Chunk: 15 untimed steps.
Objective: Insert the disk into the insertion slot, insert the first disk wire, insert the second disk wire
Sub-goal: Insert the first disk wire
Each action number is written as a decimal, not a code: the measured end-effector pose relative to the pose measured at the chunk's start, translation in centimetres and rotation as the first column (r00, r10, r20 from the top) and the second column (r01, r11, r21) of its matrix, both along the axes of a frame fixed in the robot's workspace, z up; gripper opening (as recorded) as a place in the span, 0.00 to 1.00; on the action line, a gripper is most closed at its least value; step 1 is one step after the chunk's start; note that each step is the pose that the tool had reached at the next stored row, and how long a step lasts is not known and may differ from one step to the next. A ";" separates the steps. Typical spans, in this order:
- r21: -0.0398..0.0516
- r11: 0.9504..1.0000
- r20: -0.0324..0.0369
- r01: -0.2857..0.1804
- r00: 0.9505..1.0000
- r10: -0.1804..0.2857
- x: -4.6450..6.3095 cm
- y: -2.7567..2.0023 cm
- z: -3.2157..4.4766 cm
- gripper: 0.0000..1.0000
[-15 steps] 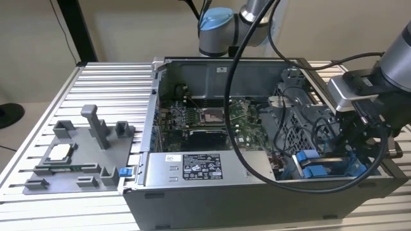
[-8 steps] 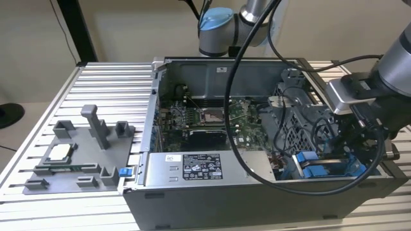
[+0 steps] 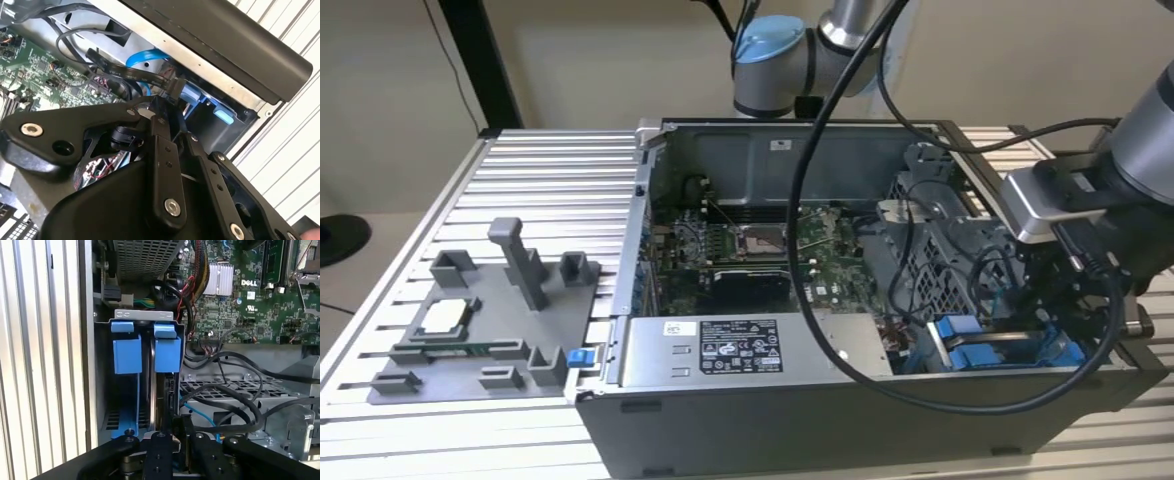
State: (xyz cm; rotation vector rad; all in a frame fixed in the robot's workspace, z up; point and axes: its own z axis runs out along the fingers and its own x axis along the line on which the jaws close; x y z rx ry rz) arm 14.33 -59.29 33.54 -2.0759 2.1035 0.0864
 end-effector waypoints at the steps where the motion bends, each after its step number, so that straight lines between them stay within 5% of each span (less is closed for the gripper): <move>1: 0.000 1.000 -0.001 0.000 1.000 0.000 0.0 -0.02 0.01 0.00; 11: -0.001 1.000 -0.001 0.002 1.000 -0.002 0.0 -0.02 -0.85 0.00; 12: 0.001 1.000 -0.001 0.002 1.000 -0.002 0.0 -0.04 -0.52 1.00; 15: -0.001 1.000 -0.001 0.002 1.000 -0.002 0.0 -0.05 0.93 1.00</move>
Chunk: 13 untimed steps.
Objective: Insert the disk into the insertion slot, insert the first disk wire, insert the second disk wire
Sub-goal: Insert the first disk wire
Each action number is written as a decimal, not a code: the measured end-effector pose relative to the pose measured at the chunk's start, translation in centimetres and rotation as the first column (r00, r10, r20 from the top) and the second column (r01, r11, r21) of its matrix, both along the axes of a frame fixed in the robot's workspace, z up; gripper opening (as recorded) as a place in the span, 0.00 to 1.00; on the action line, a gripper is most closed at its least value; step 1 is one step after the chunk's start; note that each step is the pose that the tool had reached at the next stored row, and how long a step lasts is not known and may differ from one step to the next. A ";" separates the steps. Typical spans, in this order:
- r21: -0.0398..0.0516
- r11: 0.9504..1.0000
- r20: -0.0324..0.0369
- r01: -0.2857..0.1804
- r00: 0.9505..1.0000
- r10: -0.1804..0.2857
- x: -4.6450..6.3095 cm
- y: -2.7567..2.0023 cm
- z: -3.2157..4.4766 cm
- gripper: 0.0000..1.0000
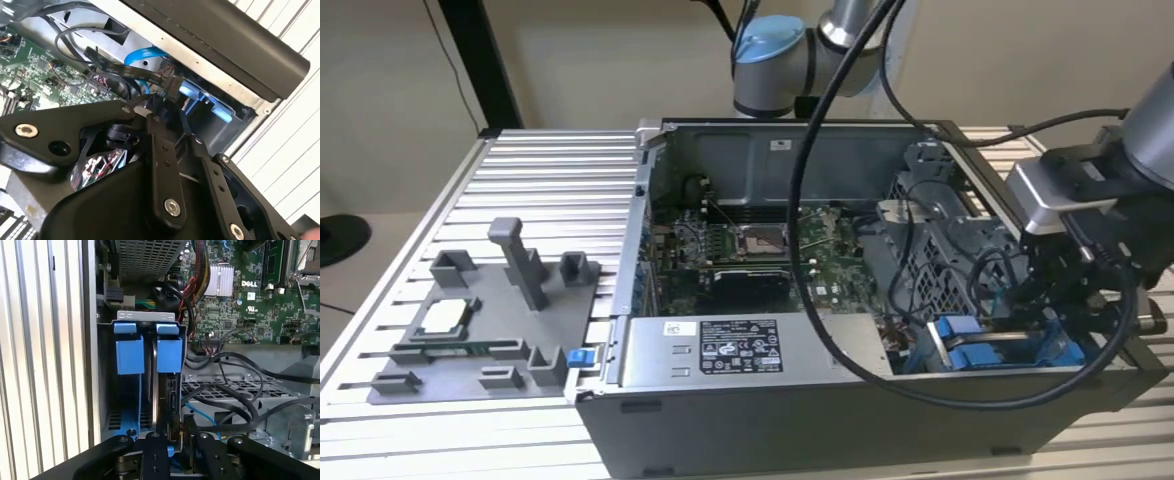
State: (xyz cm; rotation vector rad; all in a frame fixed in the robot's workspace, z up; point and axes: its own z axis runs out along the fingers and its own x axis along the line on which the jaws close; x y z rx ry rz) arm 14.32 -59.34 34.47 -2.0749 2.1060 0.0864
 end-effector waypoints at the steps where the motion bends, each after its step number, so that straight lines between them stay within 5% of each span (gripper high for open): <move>1: 0.000 1.000 0.000 0.000 1.000 0.000 0.0 0.00 0.47 1.00; 4: 0.000 1.000 -0.003 0.000 1.000 0.000 0.2 0.00 1.70 1.00; 8: 0.000 1.000 -0.019 0.000 1.000 0.000 2.0 0.00 1.98 1.00; 13: 0.000 1.000 -0.050 0.000 0.999 0.000 3.9 0.12 1.84 1.00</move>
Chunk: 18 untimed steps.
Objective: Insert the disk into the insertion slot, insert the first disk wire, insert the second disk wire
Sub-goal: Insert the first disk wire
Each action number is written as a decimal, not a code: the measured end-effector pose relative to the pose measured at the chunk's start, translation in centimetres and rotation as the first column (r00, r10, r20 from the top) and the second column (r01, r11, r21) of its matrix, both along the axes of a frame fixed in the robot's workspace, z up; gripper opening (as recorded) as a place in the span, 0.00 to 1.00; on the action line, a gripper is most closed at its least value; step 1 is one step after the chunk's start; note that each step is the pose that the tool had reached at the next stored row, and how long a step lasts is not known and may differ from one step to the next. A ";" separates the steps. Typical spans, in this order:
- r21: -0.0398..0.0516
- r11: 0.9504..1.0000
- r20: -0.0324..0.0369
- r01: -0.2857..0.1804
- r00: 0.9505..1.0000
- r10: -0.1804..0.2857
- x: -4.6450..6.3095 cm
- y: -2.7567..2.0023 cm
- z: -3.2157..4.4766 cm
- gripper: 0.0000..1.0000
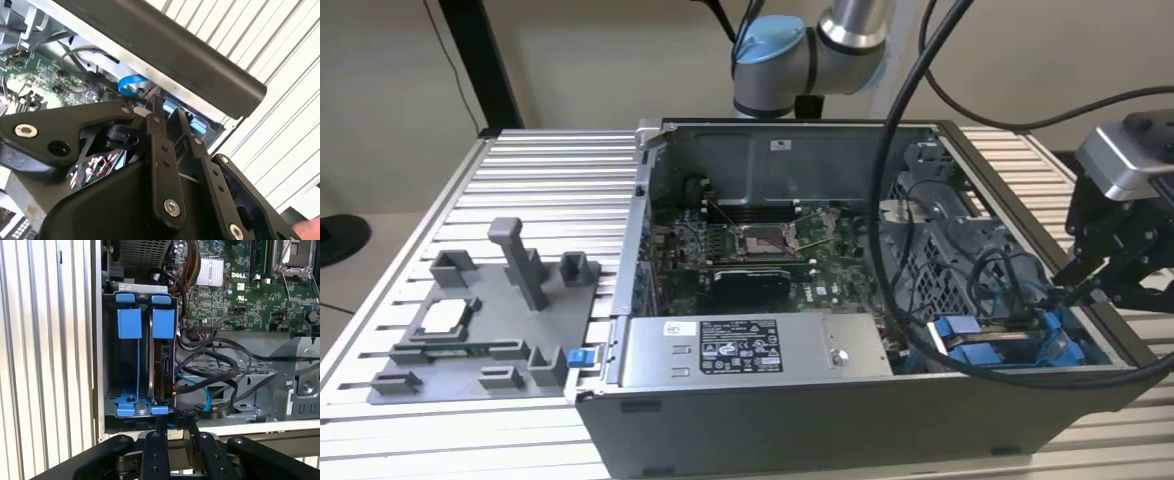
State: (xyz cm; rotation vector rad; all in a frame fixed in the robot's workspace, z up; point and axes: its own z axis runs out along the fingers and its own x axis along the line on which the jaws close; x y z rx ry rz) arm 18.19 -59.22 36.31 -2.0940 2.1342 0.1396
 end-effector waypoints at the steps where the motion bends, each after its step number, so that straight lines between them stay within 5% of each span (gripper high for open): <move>1: 0.000 1.000 -0.006 0.000 1.000 0.000 0.2 0.10 -0.05 1.00; 7: 0.000 1.000 -0.033 0.007 0.999 -0.007 0.6 0.60 -0.58 1.00; 8: 0.000 1.000 -0.036 0.009 0.999 -0.009 0.6 0.60 -0.67 0.00; 12: 0.000 1.000 -0.041 0.016 0.999 -0.016 0.6 0.60 -0.77 0.00; 18: 0.007 1.000 -0.042 0.019 0.999 -0.018 0.1 0.34 0.98 0.00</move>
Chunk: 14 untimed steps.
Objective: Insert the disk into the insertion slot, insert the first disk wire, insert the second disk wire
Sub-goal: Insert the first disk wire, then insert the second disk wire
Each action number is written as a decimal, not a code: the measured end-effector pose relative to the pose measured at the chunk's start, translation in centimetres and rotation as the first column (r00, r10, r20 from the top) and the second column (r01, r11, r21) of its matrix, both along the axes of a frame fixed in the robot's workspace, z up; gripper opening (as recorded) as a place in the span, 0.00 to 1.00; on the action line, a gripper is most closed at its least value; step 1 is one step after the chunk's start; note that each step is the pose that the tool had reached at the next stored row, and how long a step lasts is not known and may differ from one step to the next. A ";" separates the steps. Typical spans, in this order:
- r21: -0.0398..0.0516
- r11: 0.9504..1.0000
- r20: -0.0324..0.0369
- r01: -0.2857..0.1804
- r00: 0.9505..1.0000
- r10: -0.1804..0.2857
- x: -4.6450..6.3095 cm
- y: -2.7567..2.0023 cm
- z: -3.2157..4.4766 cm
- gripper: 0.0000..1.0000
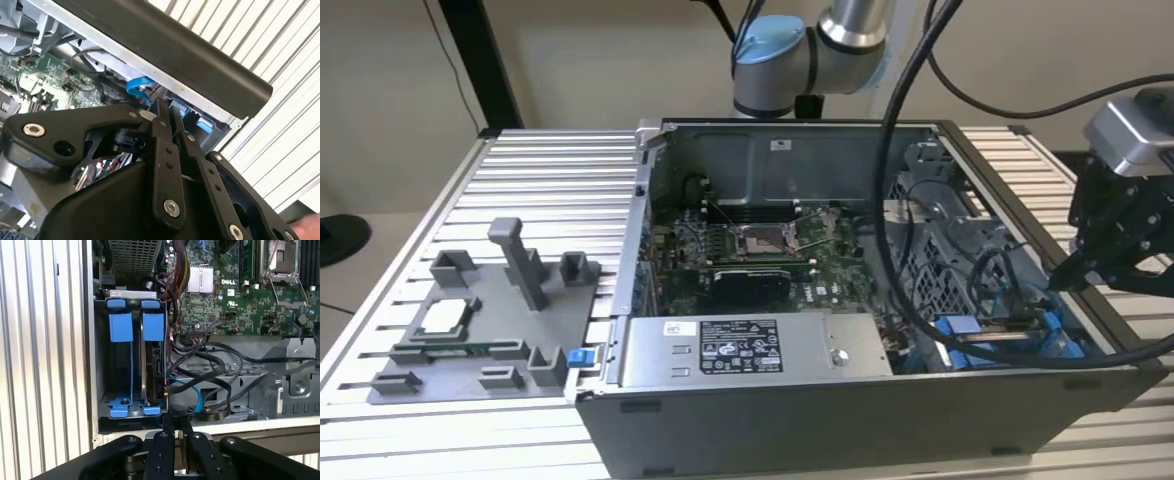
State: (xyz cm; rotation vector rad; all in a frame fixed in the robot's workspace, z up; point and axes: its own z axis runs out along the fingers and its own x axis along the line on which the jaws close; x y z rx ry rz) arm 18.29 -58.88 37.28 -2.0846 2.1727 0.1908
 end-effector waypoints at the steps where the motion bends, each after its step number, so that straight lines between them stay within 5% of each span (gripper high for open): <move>1: 0.000 1.000 0.000 0.000 1.000 0.000 -0.2 -0.04 0.13 0.00; 11: -0.001 1.000 0.003 0.000 1.000 0.000 -4.6 -0.38 0.02 0.00; 12: -0.001 1.000 0.009 0.000 1.000 0.000 -4.9 -0.38 -0.02 0.00; 14: -0.005 1.000 0.035 0.000 0.999 0.000 -5.3 -0.39 -0.06 0.00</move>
